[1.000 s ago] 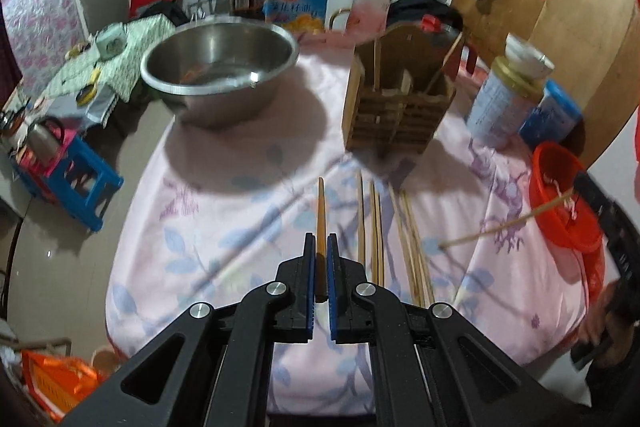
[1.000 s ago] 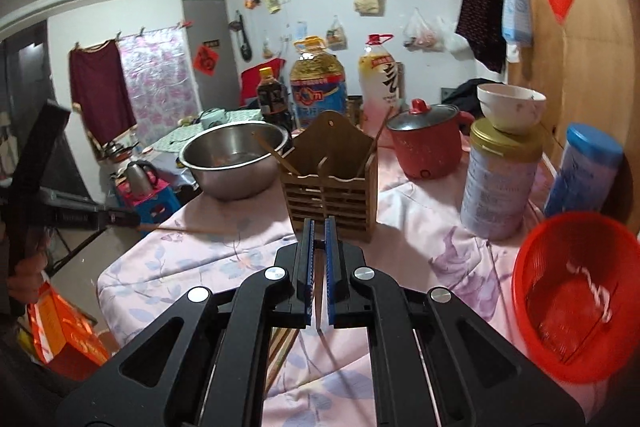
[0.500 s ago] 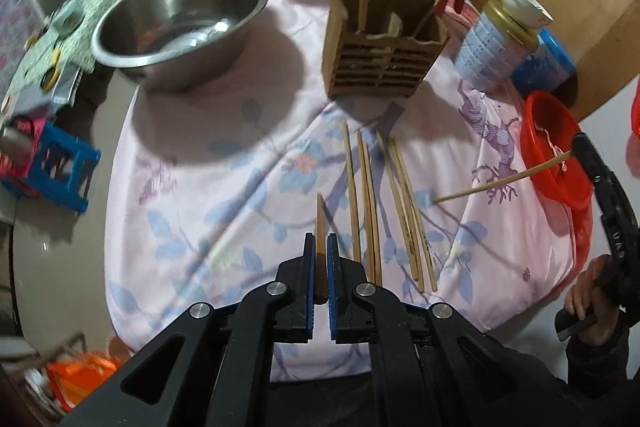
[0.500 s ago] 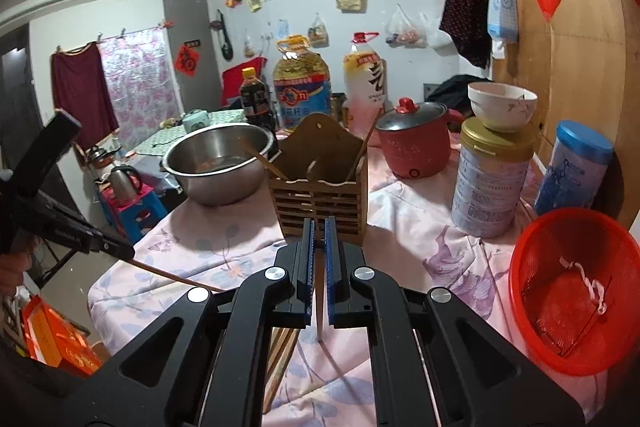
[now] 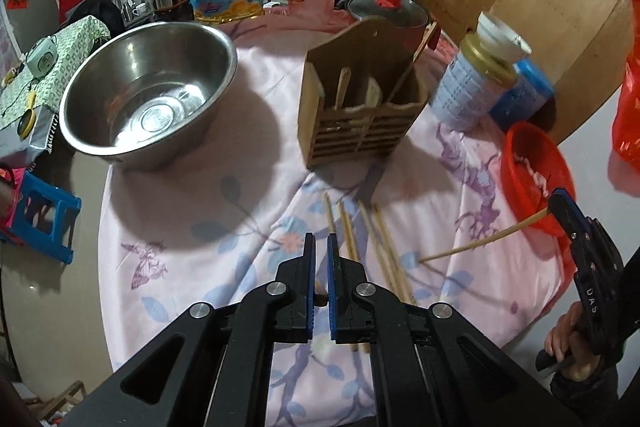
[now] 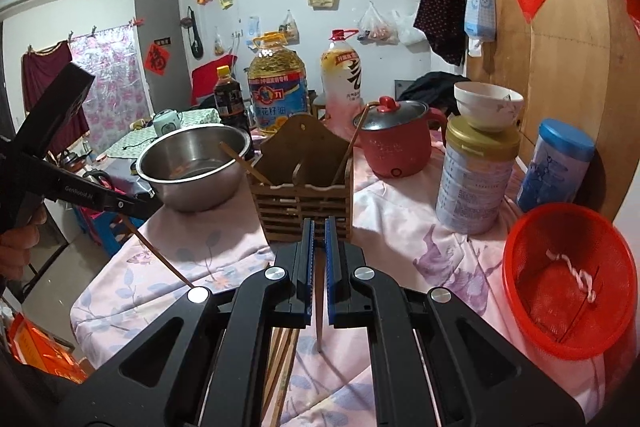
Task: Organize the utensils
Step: 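Lift both held chopsticks and carry them toward the wooden holder, then lower both chopsticks into the holder slots and open both tools, then move both open tools back over the chopstick row, then close the left tool on a bamboo chopstick in the row, then close the right tool on a chopstick in the row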
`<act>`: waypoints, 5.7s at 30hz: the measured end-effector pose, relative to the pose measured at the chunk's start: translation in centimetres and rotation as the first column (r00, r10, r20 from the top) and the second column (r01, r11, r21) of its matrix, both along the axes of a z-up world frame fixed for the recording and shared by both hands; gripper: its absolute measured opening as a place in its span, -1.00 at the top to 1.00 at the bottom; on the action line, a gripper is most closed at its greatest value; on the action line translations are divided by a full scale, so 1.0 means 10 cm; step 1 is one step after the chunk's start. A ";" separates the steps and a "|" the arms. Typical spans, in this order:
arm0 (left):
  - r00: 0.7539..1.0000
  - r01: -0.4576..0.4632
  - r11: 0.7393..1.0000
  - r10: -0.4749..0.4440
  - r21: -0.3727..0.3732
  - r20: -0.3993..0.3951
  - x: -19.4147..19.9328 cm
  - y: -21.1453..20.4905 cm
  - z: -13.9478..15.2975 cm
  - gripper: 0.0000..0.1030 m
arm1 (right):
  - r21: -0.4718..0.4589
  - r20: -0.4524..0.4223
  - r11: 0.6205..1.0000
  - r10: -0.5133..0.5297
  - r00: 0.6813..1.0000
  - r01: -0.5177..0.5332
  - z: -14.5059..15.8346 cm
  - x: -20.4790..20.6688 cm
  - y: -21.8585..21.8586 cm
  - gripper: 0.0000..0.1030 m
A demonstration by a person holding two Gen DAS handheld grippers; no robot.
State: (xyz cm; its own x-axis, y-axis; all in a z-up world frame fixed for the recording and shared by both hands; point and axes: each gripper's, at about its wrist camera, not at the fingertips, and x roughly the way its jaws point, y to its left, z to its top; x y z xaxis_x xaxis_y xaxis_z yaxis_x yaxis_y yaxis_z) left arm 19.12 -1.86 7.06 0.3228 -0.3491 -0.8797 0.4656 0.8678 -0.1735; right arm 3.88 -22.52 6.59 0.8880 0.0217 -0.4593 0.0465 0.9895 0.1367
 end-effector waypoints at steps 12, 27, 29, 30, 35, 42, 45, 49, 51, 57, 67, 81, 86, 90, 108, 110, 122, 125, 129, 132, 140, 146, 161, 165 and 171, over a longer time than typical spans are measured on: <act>0.991 -0.018 0.991 0.035 -0.133 0.131 0.39 -0.45 1.07 0.89 | -0.004 0.209 0.991 0.133 0.969 -0.135 0.96 0.66 -0.44 0.88; 0.959 -0.079 0.991 0.104 -0.105 0.264 1.16 -0.93 1.13 0.89 | -0.030 0.234 0.986 0.164 0.958 -0.161 1.01 1.42 -0.45 0.88; 0.963 -0.078 0.992 0.102 -0.104 0.251 1.24 -0.94 0.99 0.89 | -0.014 0.206 0.986 0.166 0.964 -0.167 0.89 1.53 -0.45 0.88; 0.963 -0.076 0.992 0.099 -0.096 0.252 1.27 -0.96 0.90 0.89 | -0.002 0.186 0.985 0.169 0.968 -0.172 0.81 1.59 -0.46 0.87; 0.972 -0.081 0.994 0.094 -0.069 0.213 1.28 -0.96 0.61 0.35 | 0.089 0.118 0.983 0.147 0.982 -0.158 0.58 1.69 -0.52 0.76; 0.960 -0.135 0.987 0.153 -0.091 0.236 1.11 -0.72 0.67 -0.19 | 0.077 0.161 0.991 0.098 0.982 -0.112 0.71 1.48 -0.53 0.38; 0.950 -0.158 0.982 0.179 -0.101 0.255 0.98 -0.60 0.72 -0.33 | 0.067 0.158 0.994 0.080 0.984 -0.091 0.69 1.34 -0.48 0.19; 0.946 -0.172 0.980 0.192 -0.098 0.261 0.78 -0.43 0.72 -0.39 | 0.056 0.140 0.997 0.044 0.989 -0.052 0.62 1.13 -0.37 -0.14; 0.944 -0.182 0.979 0.199 -0.089 0.264 0.68 -0.34 0.70 -0.43 | 0.058 0.137 0.998 0.020 0.990 -0.028 0.57 1.00 -0.29 -0.29; 0.941 -0.221 0.973 0.232 -0.072 0.245 0.43 -0.01 0.53 -0.65 | 0.035 0.166 0.998 -0.048 0.985 0.042 0.54 0.59 -0.03 -0.71; 0.969 -0.204 0.978 0.198 0.028 0.151 0.11 0.37 -0.14 -0.74 | 0.121 -0.054 0.984 -0.123 0.991 0.129 0.00 0.21 0.38 -0.89; 0.969 -0.247 0.952 0.240 0.179 0.061 -0.45 0.57 -1.07 -0.74 | -0.040 -0.238 0.996 -0.085 0.968 0.078 -0.65 -0.21 0.58 -0.89; 0.948 -0.319 0.930 0.315 0.186 0.051 -0.59 0.54 -1.12 -0.74 | -0.088 -0.237 0.996 0.011 0.971 -0.033 -0.65 -0.20 0.52 -0.89; 0.931 -0.363 0.910 0.360 0.199 0.052 -0.73 0.45 -1.17 -0.74 | -0.093 -0.260 0.994 0.032 0.965 -0.058 -0.69 -0.24 0.35 -0.89; 0.985 -0.172 0.960 0.173 0.220 0.016 -1.18 0.13 -1.70 -0.68 | -0.059 -0.297 0.991 -0.131 0.946 0.119 -0.78 -0.60 -0.38 -0.89; 0.991 -0.136 0.966 0.136 0.218 0.015 -1.16 0.06 -1.74 -0.66 | -0.061 -0.299 0.989 -0.150 0.943 0.138 -0.78 -0.64 -0.39 -0.89; 0.997 -0.015 0.986 0.004 0.166 0.071 -0.93 -0.23 -1.78 0.48 | -0.110 -0.268 0.978 -0.200 0.942 0.177 -0.69 -0.83 -0.28 -0.88; 0.998 -0.028 0.989 0.021 0.143 0.056 -0.85 -0.21 -1.78 0.88 | -0.100 -0.267 0.982 -0.185 0.946 0.163 -0.70 -0.79 -0.24 -0.87; 0.997 -0.066 0.985 0.058 0.158 0.055 -0.85 -0.01 -1.74 0.89 | -0.050 -0.264 0.994 -0.110 0.958 0.101 -0.73 -0.68 -0.12 -0.87; 0.995 -0.093 0.980 0.088 0.177 0.036 -0.87 0.21 -1.72 0.89 | -0.013 -0.272 1.000 -0.021 0.962 0.018 -0.82 -0.57 0.01 -0.85; 0.989 -0.149 0.963 0.148 0.225 0.020 -0.97 0.62 -1.58 0.89 | -0.063 -0.393 0.989 0.101 0.914 -0.136 -1.45 -0.36 0.42 -0.33; 0.989 -0.145 0.958 0.144 0.246 0.022 -1.01 0.69 -1.50 0.89 | 0.024 -0.405 0.982 0.181 0.896 -0.187 -1.68 -0.47 0.56 0.16; 0.994 -0.111 0.968 0.107 0.224 0.029 -1.07 0.48 -1.40 0.89 | 0.012 -0.342 0.986 0.158 0.926 -0.164 -1.60 -0.55 0.51 0.86; 0.992 -0.112 0.971 0.095 0.210 0.086 -1.07 0.40 -1.17 0.88 | -0.028 -0.251 0.992 0.114 0.961 -0.124 -1.17 -0.63 0.32 0.88; 0.979 -0.128 0.979 0.099 0.161 0.178 -1.01 0.27 -0.67 0.88 | -0.078 -0.100 0.993 0.082 0.992 -0.090 -0.54 -0.63 0.10 0.88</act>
State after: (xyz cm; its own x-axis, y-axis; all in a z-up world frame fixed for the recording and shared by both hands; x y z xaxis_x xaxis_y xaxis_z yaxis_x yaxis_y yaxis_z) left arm 9.00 0.85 0.36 0.5001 -0.1511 -0.8527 0.3718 0.9267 0.0539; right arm -2.38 -21.53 1.16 0.8360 0.0548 -0.5460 -0.0301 0.9981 0.0541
